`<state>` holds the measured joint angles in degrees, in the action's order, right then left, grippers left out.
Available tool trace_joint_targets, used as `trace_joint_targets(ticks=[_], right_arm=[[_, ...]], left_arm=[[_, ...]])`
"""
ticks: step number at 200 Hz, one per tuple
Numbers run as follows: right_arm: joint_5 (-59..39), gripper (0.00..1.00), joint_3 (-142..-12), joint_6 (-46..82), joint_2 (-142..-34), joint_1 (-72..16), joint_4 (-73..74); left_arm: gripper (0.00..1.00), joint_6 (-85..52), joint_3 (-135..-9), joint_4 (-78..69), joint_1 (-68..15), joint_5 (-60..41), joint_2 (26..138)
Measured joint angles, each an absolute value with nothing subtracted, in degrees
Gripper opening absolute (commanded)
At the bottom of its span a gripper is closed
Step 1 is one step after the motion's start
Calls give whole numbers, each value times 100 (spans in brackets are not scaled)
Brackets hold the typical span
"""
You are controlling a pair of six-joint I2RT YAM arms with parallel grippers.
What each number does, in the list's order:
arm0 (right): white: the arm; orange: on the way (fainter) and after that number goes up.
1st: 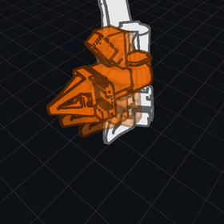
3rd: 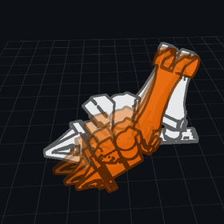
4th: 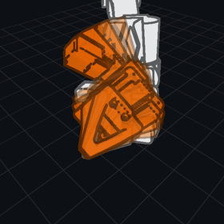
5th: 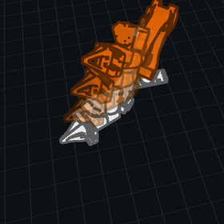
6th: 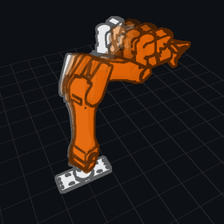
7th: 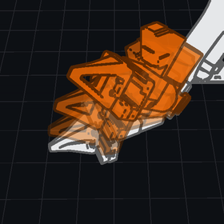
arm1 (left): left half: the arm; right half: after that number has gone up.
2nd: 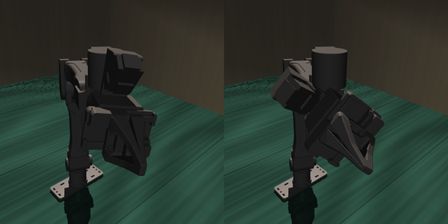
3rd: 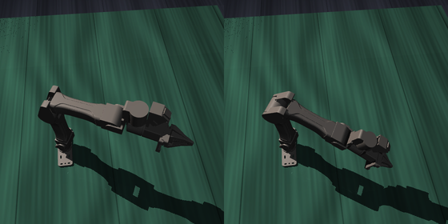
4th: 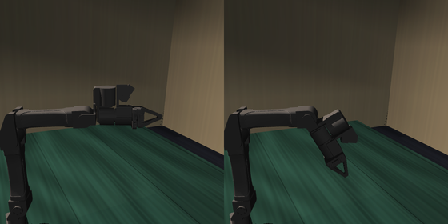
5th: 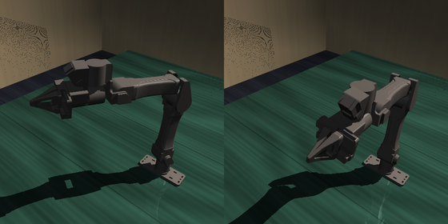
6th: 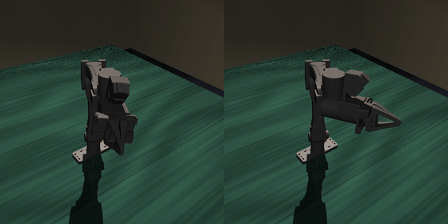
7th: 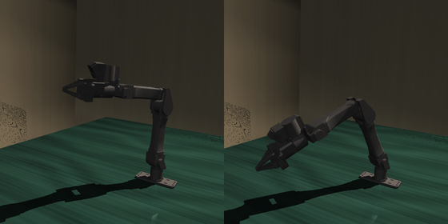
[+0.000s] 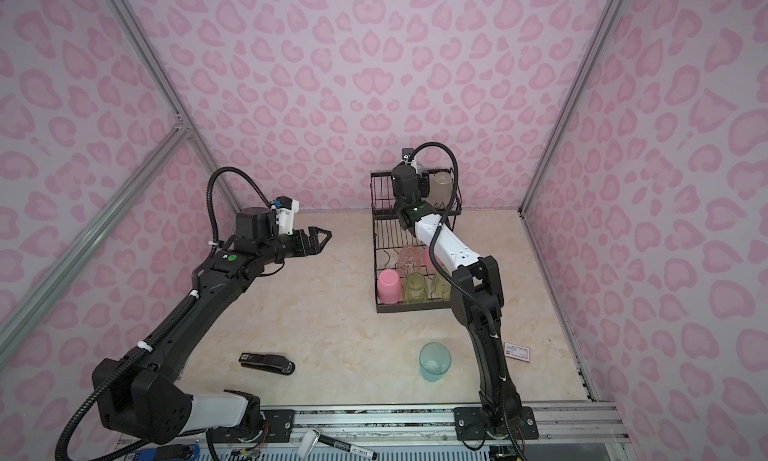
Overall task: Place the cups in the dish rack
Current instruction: 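Lower the teal cup onto the upper tier beside the pale green cup and release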
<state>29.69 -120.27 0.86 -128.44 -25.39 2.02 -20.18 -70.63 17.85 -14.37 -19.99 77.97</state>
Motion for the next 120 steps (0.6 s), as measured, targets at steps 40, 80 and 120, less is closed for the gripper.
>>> trace_joint_targets(ticks=[40, 80, 120], right_arm=[[2976, 74, -12027, 36, -12844, -2552, 211], [3011, 87, -12027, -67, -12731, -2585, 231], [3151, 92, -11933, -191, -12501, -2626, 368]], left_arm=[[96, -2056, -7063, 1782, -1437, -2018, 7800], [96, -2056, -7061, 1780, -1437, -2043, 7800], [96, -2060, -7061, 1765, -1437, -2064, 7852]])
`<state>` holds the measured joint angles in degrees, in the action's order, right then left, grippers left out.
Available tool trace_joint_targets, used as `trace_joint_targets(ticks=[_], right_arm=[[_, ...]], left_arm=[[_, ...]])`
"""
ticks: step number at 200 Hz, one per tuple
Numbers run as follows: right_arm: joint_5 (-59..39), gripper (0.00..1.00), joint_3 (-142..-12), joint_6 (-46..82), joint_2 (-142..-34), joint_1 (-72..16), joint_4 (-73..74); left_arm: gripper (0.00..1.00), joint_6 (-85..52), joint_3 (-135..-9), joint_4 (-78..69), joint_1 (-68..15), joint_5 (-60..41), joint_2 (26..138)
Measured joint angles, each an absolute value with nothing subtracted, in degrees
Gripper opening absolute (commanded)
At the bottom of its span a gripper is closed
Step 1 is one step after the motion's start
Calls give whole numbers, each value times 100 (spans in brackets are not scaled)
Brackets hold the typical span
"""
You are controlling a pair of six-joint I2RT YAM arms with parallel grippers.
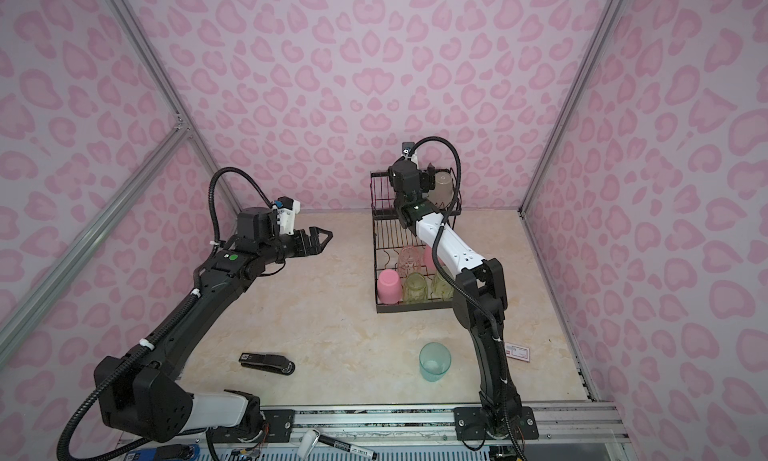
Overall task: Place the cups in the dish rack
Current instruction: 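Lower the teal cup onto the upper tier beside the pale green cup and release, then lift the right gripper away while the left gripper reaches toward the last teal cup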
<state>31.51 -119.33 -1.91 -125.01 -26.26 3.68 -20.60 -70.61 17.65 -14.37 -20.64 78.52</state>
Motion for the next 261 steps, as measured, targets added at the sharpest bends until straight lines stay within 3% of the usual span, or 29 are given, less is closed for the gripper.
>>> trace_joint_targets(ticks=[88, 180, 261], right_arm=[[3186, 94, -11281, -263, -11638, -2696, 589], [2794, 93, -8639, 266, -9402, -2827, 314], [2309, 89, -7087, 827, -7474, -1907, 56]], left_arm=[[97, -2097, -7061, 1741, -1437, -2075, 7929], [96, -2394, -7299, 1813, -1466, -1656, 8427], [92, -2657, -7297, 2134, -2045, -1118, 8453]])
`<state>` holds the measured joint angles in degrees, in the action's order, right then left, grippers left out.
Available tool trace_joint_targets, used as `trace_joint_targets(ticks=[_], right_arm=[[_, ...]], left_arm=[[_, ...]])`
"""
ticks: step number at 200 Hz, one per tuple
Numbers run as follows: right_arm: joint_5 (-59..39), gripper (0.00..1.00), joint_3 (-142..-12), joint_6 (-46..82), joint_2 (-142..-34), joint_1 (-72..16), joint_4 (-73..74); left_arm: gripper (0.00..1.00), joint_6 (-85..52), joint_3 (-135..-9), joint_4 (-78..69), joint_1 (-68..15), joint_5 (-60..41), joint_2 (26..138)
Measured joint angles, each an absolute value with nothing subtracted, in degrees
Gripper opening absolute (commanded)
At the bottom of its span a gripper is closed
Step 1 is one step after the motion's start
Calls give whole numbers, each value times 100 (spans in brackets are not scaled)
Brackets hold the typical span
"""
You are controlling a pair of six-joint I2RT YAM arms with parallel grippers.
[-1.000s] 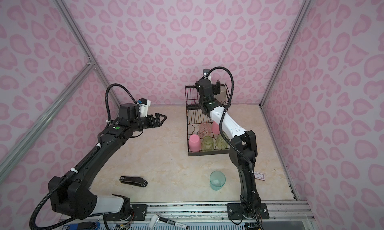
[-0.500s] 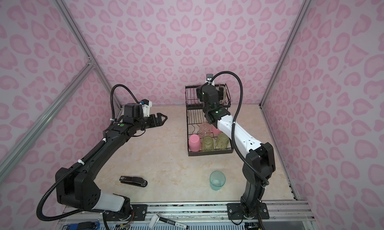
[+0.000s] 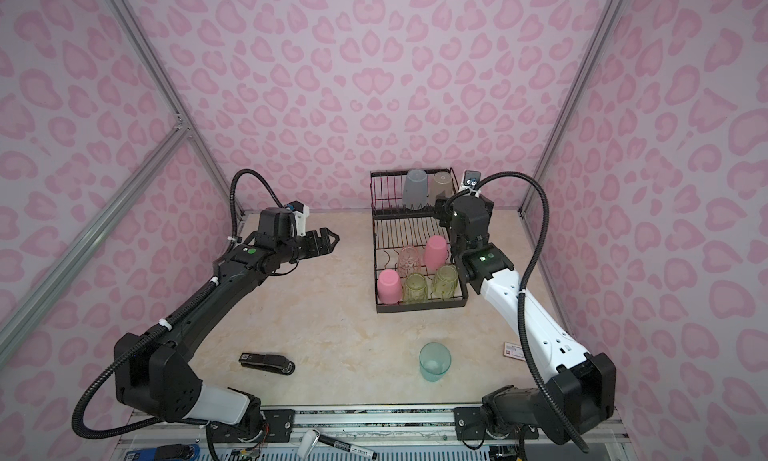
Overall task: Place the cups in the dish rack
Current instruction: 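Lift the right gripper away while the left gripper reaches toward the last teal cup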
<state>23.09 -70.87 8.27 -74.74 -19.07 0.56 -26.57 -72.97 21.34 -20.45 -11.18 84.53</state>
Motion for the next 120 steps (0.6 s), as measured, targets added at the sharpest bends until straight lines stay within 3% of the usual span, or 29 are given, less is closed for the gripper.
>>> trace_joint_targets(ticks=[31, 120], right_arm=[[1951, 87, -6919, 1100, -7035, -1422, -75], [1721, 84, -6560, 1621, -6812, -1055, -635]], left_arm=[[91, -2646, -7334, 2432, -2504, -888, 8554], [81, -2303, -7461, 3098, -4313, -281, 8663]])
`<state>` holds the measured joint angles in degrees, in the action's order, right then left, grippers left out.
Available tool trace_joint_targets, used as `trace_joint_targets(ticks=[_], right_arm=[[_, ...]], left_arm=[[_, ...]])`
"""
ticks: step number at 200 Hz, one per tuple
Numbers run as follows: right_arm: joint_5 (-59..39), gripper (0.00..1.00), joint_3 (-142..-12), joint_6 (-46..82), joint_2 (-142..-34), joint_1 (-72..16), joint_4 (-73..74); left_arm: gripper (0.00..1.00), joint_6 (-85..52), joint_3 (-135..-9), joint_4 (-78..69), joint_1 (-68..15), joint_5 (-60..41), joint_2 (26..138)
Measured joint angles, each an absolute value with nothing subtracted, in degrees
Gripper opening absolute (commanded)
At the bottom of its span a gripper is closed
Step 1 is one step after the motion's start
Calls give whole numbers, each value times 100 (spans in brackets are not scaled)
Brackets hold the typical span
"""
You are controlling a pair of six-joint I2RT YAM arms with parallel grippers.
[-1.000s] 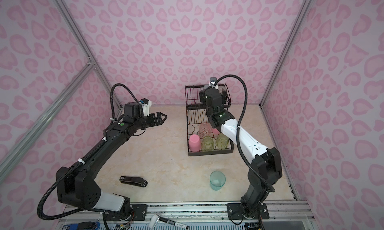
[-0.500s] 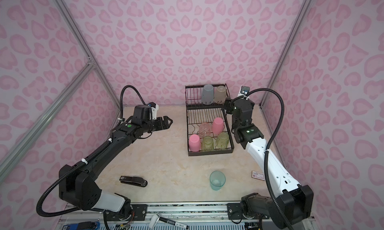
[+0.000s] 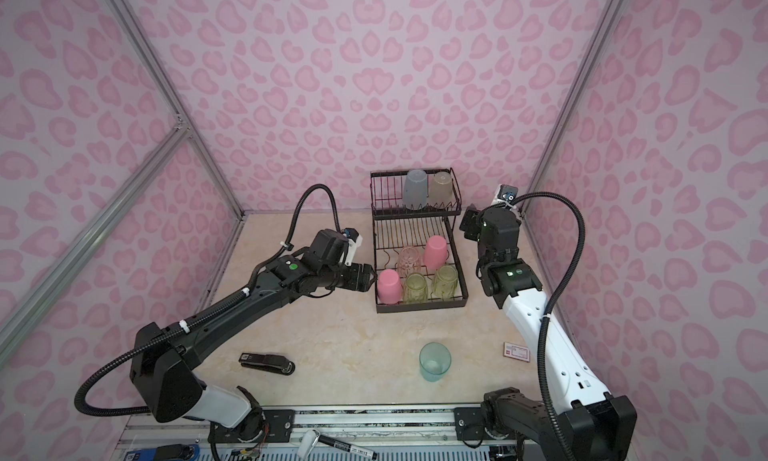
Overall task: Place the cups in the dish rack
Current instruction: 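Lift the right gripper away while the left gripper reaches toward the last teal cup, then lower the left gripper onto the teal cup rim and close it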
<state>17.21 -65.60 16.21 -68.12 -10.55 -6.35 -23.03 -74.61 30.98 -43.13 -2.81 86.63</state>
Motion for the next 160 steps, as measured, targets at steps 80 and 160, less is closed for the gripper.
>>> trace_joint_targets(ticks=[80, 160], right_arm=[[75, 76, -5931, 3146, -6810, 836, -690], [-738, 75, -5725, 3673, -6554, 1323, -585]], left_arm=[[71, -1050, -7439, 3347, -5911, -198, 8711], [58, 80, -8353, 3715, -6455, -548, 9714]])
